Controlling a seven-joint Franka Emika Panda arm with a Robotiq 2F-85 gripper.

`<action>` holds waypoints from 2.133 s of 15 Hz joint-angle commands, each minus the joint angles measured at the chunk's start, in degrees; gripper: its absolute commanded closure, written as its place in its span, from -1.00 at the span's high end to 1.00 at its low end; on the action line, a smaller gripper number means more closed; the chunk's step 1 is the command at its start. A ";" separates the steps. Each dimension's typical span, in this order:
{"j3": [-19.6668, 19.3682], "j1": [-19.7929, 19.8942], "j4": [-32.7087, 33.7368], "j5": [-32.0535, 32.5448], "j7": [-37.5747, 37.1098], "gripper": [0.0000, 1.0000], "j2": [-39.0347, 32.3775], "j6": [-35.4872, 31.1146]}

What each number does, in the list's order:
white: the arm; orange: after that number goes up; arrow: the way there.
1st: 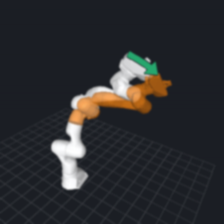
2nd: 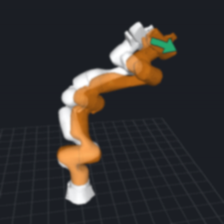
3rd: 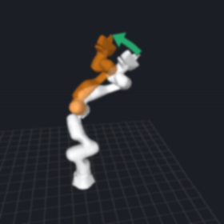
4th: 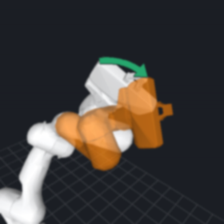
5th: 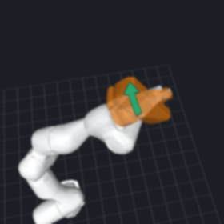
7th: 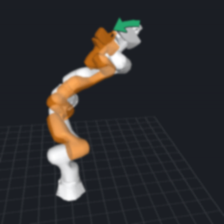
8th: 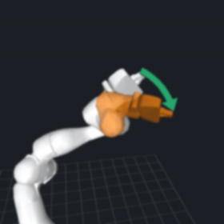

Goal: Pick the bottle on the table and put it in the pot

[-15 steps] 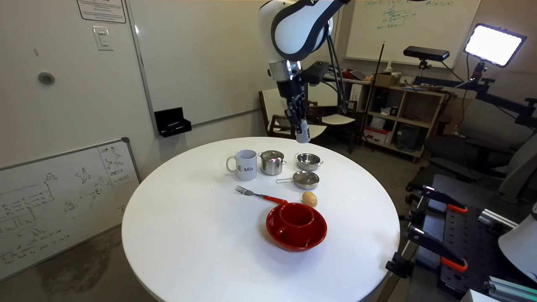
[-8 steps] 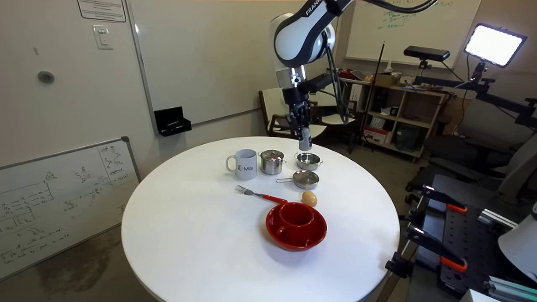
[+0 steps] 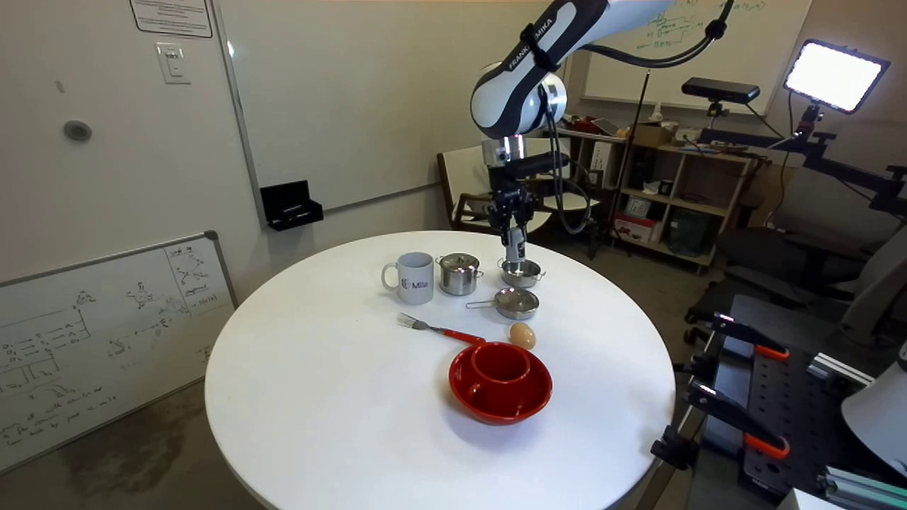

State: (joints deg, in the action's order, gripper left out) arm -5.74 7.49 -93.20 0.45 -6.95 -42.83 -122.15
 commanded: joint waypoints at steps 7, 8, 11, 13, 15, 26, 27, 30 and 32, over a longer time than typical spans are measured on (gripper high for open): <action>-4.53 0.41 7.09 -5.93 -18.63 -0.68 -5.97 -2.51; -5.03 0.42 7.00 -6.42 -20.39 -0.68 -6.18 -3.06; -6.81 0.04 6.95 -7.36 -26.20 -0.68 -7.05 -4.89; -7.46 0.13 6.86 -8.33 -29.71 -0.68 -7.47 -6.51; -7.51 0.49 7.07 -9.07 -32.14 -0.68 -8.05 -7.43; -6.82 2.52 6.76 -13.33 -39.70 -0.68 -10.97 -11.98; -6.63 2.71 6.81 -13.66 -39.83 -0.68 -11.21 -12.09; -6.20 3.09 7.23 -14.52 -40.36 -0.68 -11.90 -12.32; -5.98 3.23 7.54 -15.03 -40.46 -0.68 -12.30 -12.41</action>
State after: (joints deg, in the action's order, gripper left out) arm -12.55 10.02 -87.53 -12.70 -46.53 -53.68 -133.82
